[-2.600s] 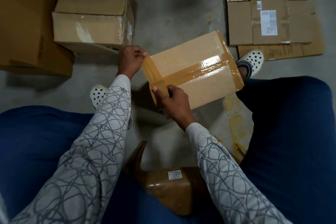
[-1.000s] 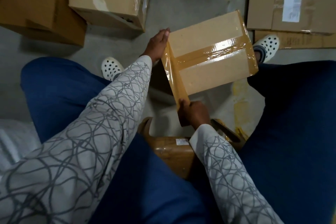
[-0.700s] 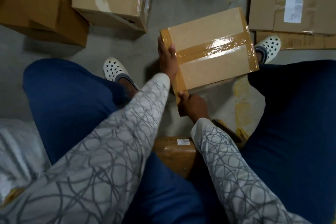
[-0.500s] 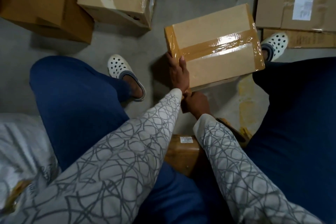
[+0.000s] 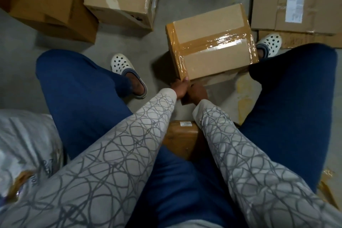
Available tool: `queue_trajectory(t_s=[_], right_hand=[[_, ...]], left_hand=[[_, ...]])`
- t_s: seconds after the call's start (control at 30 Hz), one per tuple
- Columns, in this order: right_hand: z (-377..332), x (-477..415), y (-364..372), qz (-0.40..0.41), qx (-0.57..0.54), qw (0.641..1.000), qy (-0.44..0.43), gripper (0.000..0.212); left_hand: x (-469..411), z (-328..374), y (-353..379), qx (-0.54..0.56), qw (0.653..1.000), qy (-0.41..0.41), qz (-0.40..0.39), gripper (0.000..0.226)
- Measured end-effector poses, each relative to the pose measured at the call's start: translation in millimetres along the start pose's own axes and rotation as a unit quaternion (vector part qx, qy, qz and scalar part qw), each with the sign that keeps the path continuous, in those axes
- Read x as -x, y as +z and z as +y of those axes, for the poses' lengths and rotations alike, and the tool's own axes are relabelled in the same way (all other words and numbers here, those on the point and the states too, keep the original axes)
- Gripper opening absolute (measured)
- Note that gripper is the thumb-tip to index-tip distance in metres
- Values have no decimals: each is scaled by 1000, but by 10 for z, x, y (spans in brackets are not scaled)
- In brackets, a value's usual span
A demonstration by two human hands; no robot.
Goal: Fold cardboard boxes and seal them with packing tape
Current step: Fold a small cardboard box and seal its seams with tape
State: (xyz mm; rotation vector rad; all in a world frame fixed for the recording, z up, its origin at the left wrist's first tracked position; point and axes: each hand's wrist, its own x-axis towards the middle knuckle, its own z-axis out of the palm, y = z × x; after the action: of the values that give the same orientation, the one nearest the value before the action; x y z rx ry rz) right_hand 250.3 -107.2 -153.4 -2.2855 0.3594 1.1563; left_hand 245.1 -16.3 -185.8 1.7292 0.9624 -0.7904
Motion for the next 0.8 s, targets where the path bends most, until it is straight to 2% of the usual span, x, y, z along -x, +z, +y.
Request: queue_trajectory(t_s=[0.03,0.1,0.17,0.23,0.3,0.4,0.47,0.53,0.57,0.6,0.67,0.77,0.8], right_hand=[[-11,41,-22,3,-11,1000,-15,47],[-26,123,-57,-17,-17,999,-46,53],[-12,189,-57,-34,-5,998,-57,48],[-8,214,-75,-34,-33,998,-45,43],[36,233,-82,-49,-81,995,-39,40],[89,294,-120,-96,-217,971,-14,42],[129,293,-159,-121,-241,963,-12,43],[169,250,-195,-87,-161,983,-15,39],[195,237,-210,-33,-106,994,-13,34],[227,211,-218,20,-98,995,7,34],[333,47,-216,75,-142,986,43,44],[617,-543,-102,97,-187,976,53,46],[564,-482,-123,104,-196,974,46,48]], left_hand=[[66,-12,-4,30,999,-6,19,74],[243,-9,-69,158,985,-64,21,73],[438,-11,-153,272,952,-127,-63,59],[539,-15,-204,295,937,-126,-140,43],[591,-14,-237,304,933,-122,-153,30],[590,-14,-264,288,937,-123,-155,37],[575,-28,-269,274,940,-124,-163,26],[486,-65,-236,268,941,-132,-157,23],[439,-82,-215,264,944,-137,-144,31],[392,-104,-189,259,946,-139,-135,40],[367,-107,-154,257,949,-130,-126,46],[250,-64,-128,251,958,-107,-92,46],[227,-11,-167,265,957,-92,-70,45]])
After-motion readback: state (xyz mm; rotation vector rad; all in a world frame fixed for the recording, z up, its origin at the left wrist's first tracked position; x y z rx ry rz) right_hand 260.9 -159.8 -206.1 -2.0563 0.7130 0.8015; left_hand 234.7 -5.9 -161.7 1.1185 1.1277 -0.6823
